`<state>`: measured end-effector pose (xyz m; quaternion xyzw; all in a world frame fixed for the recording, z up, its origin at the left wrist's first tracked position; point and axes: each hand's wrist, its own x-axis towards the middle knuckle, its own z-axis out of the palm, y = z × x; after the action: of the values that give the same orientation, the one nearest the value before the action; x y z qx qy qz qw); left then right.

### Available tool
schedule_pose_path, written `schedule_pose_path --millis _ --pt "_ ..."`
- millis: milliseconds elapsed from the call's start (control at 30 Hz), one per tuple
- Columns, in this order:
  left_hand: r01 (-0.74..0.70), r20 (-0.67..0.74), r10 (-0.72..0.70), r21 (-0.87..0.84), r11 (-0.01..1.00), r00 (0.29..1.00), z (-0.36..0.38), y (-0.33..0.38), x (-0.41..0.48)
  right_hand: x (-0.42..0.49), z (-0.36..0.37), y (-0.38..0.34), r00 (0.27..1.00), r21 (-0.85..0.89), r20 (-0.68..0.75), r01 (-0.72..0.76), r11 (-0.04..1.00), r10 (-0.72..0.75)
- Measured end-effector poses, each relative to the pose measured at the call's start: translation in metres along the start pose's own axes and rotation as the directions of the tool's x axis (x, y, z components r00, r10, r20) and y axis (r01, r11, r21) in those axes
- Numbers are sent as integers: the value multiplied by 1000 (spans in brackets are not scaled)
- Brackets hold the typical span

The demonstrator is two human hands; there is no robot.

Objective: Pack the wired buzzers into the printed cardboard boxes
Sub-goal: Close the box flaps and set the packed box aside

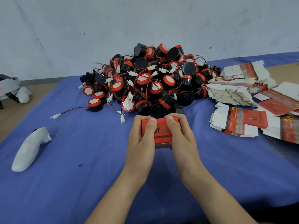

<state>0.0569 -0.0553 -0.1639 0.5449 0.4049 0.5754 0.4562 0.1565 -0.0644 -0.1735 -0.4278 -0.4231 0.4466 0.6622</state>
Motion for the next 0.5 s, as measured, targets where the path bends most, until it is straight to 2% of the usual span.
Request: schedule_pose_path --millis 133,367,500 --pt "39 26 -39 -17 999 999 3 -2 0 1 -4 1 999 -5 -42 3 1000 -3" --pt "226 204 -211 -51 973 956 11 0 -13 -9 -31 -15 984 -93 -140 95 991 -107" --pt "321 231 -279 -170 932 932 25 11 -23 -30 -55 -31 978 -125 -147 130 984 -148"
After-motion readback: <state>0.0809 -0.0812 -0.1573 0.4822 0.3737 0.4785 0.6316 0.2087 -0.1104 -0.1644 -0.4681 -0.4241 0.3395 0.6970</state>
